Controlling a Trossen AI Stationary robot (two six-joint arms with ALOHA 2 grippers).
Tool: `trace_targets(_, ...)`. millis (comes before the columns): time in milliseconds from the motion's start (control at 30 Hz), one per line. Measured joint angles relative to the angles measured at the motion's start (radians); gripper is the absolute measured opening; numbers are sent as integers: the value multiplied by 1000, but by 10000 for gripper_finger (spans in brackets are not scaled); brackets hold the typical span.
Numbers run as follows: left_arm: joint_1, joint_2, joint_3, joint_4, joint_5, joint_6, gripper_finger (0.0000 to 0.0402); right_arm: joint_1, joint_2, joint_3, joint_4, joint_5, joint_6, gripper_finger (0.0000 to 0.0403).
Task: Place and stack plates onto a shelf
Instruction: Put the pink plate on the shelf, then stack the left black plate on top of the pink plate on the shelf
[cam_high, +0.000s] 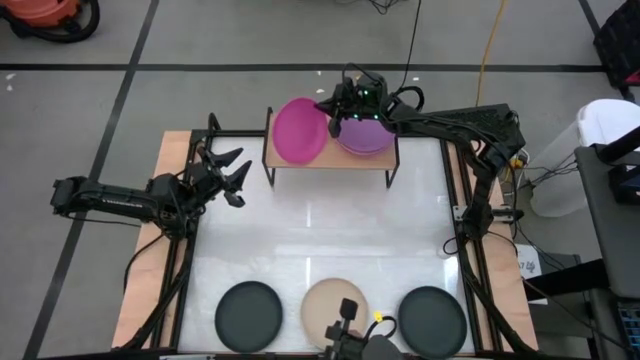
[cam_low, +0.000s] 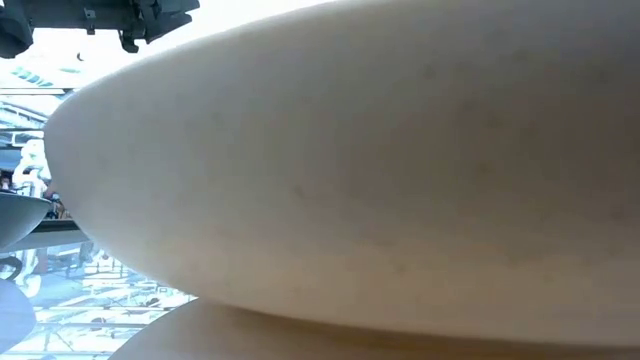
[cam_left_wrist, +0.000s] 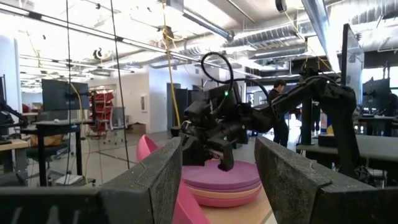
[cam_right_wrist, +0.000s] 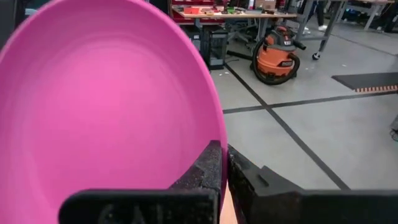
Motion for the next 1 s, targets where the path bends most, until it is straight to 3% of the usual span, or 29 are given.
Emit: trace_targets(1000,3,0,0,2,0,6,207,1,23,-45,14,33,-4,31)
